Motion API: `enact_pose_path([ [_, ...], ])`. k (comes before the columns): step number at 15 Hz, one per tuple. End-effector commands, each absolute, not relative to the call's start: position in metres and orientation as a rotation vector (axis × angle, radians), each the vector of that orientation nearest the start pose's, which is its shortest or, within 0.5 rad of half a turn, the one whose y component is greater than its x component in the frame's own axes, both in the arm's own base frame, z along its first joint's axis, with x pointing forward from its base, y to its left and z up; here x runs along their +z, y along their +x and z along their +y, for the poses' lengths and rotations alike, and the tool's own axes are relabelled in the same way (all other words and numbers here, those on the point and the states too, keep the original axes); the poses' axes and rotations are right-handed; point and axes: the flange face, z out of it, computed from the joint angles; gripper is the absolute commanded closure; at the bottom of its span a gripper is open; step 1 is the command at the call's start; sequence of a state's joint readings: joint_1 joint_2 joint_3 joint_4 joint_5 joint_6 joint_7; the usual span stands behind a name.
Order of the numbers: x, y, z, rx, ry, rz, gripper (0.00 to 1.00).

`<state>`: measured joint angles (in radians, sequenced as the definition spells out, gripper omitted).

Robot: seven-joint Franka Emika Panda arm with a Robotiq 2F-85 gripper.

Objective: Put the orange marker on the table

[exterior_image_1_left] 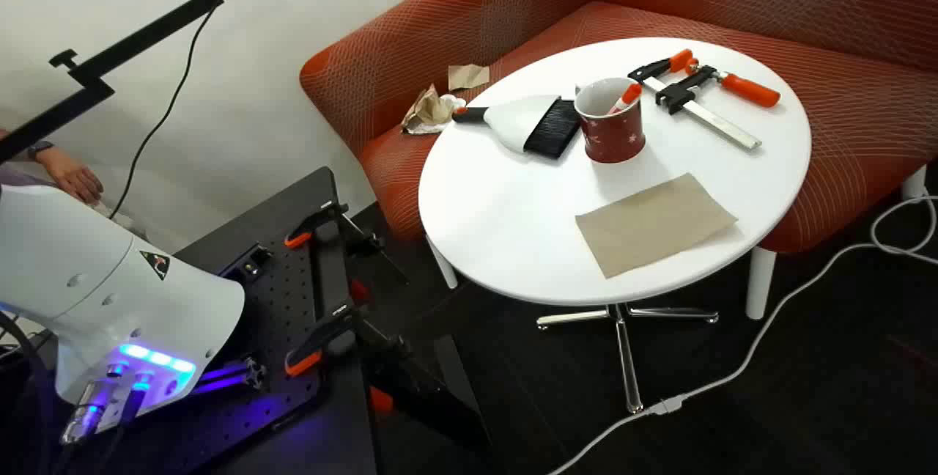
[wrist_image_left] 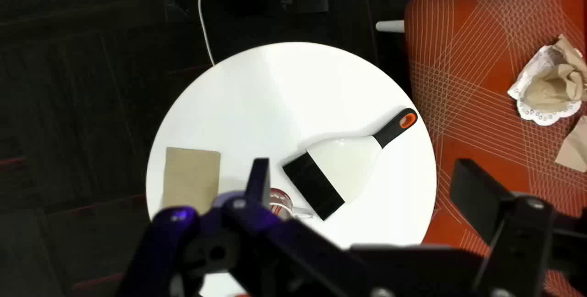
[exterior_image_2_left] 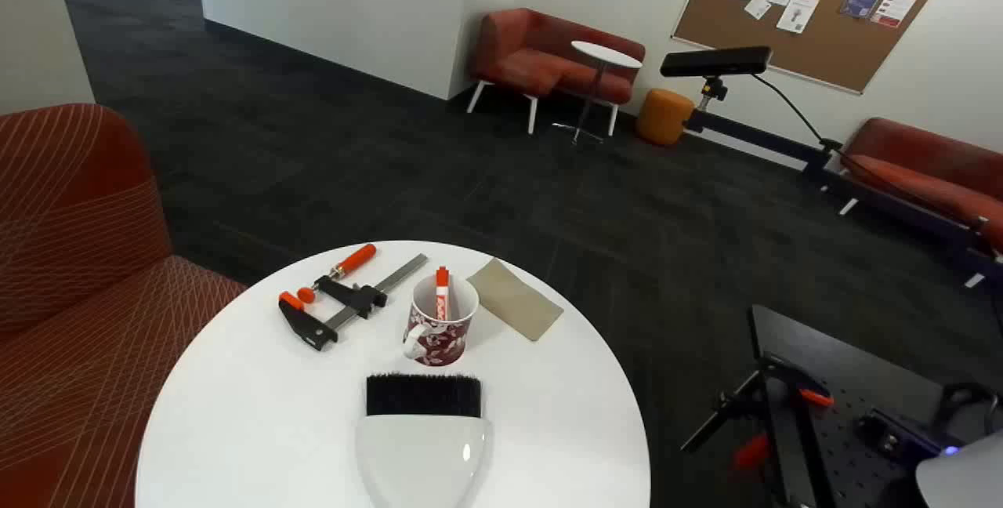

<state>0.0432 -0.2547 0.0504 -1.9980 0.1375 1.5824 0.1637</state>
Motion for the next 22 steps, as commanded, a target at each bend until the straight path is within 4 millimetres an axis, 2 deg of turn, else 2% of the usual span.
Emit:
enact_pose_path([
  [1,0.556,0.459,0.06,0.267,-3.025,0.129,0.0],
  [7,0.555,0.461,0.06,0.261,-3.029,0.139,0.0],
  [12,0.539,0.484,0.064,0.202,-3.049,0.262,0.0],
  [16,0.51,0.512,0.072,0.135,-3.048,0.436,0.0],
  [22,0.449,0.551,0.073,-0.016,-3.029,0.682,0.0],
])
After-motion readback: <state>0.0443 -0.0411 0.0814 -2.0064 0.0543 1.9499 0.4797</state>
